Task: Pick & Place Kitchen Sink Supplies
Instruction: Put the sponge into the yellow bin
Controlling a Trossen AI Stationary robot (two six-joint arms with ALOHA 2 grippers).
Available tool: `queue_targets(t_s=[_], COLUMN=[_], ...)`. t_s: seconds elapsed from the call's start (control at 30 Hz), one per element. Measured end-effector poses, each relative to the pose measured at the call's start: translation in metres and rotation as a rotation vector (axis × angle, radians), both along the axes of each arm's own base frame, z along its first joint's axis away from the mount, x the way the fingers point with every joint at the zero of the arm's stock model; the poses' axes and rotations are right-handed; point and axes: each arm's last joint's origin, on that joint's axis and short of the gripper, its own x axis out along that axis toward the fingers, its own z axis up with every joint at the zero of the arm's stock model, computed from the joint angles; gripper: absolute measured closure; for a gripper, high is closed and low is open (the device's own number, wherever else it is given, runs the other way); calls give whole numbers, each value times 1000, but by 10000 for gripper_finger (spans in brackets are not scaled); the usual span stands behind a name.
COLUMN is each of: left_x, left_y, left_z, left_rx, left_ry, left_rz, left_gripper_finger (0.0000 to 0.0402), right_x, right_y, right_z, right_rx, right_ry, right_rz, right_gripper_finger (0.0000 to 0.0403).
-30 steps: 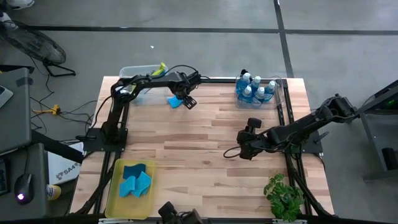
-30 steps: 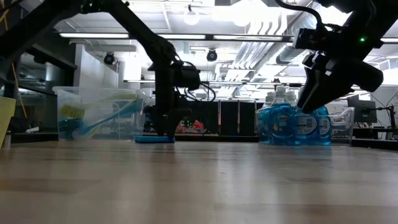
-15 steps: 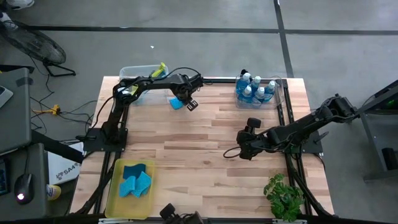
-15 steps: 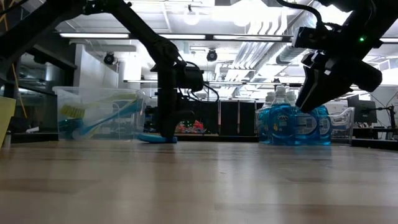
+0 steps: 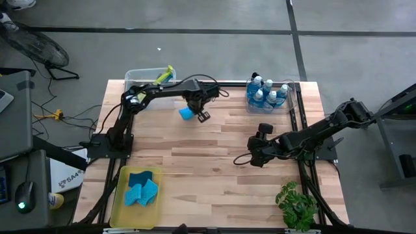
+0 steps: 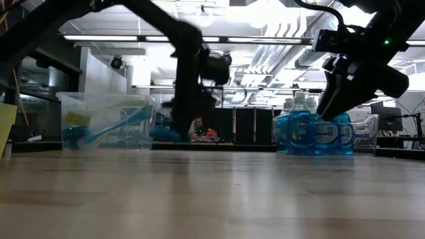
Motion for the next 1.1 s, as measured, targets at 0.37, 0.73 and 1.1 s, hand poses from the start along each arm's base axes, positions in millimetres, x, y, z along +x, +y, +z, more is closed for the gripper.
queue_targets(t_s=[0.37, 0.73, 1.1], left_x=[19, -17, -76], left_y=[-70, -188, -301], left_z=[108, 204, 211], left_rx=[-44, 32, 26], left_ry=[4, -256, -370], left_rz=[-140, -213, -56], left_gripper_finger=[401, 401, 401], right_x=[-2, -15, -40], right_y=[1, -3, -12], right_z=[-2, -14, -51], right_rx=[52, 37, 85], right_ry=[33, 109, 113], right_rz=[6, 2, -90], right_gripper_finger=[222, 222, 222])
